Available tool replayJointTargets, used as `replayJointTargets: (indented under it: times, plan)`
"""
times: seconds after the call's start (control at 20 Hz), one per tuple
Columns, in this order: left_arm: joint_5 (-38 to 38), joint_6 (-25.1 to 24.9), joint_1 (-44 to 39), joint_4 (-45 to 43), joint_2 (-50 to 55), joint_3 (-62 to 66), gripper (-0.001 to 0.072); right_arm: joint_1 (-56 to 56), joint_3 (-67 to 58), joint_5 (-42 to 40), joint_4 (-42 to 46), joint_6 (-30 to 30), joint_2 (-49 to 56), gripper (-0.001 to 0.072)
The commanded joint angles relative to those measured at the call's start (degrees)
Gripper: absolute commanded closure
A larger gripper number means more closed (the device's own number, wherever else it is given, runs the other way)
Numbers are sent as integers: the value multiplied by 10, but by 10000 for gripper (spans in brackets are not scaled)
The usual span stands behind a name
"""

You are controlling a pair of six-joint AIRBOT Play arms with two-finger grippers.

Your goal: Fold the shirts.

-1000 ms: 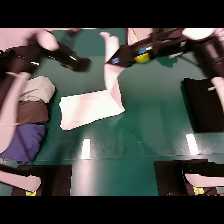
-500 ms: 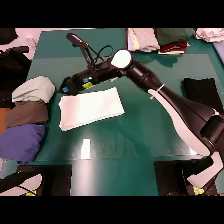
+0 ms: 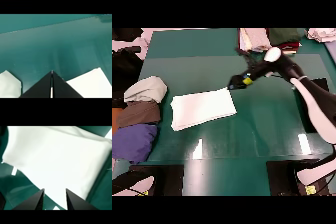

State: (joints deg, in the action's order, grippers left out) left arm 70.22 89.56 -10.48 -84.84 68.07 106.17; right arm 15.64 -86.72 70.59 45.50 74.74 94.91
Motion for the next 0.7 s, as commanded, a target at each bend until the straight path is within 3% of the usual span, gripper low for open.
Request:
replayJointTargets:
  times: [0.0, 0.05, 0.2, 0.5, 0.55, 0.65]
  plan:
    - [-8, 0, -10, 0, 5, -1, 681, -61, 144, -106, -12, 15, -44, 89]
    - [-11, 0, -10, 0, 5, -4, 681, -60, 171, -133, -42, 11, -43, 5]
    - [-10, 0, -10, 3, 13, -5, 681, -39, 197, -153, -139, -45, -5, 7]
    - [3, 0, -10, 13, 23, -9, 680, 57, 99, -125, -145, -49, 111, 23]
    - [6, 0, -10, 13, 23, -9, 681, 71, 78, -119, -145, -49, 125, 154]
    - [7, 0, -10, 16, 23, -9, 681, 93, 40, -116, -143, -50, 144, 618]
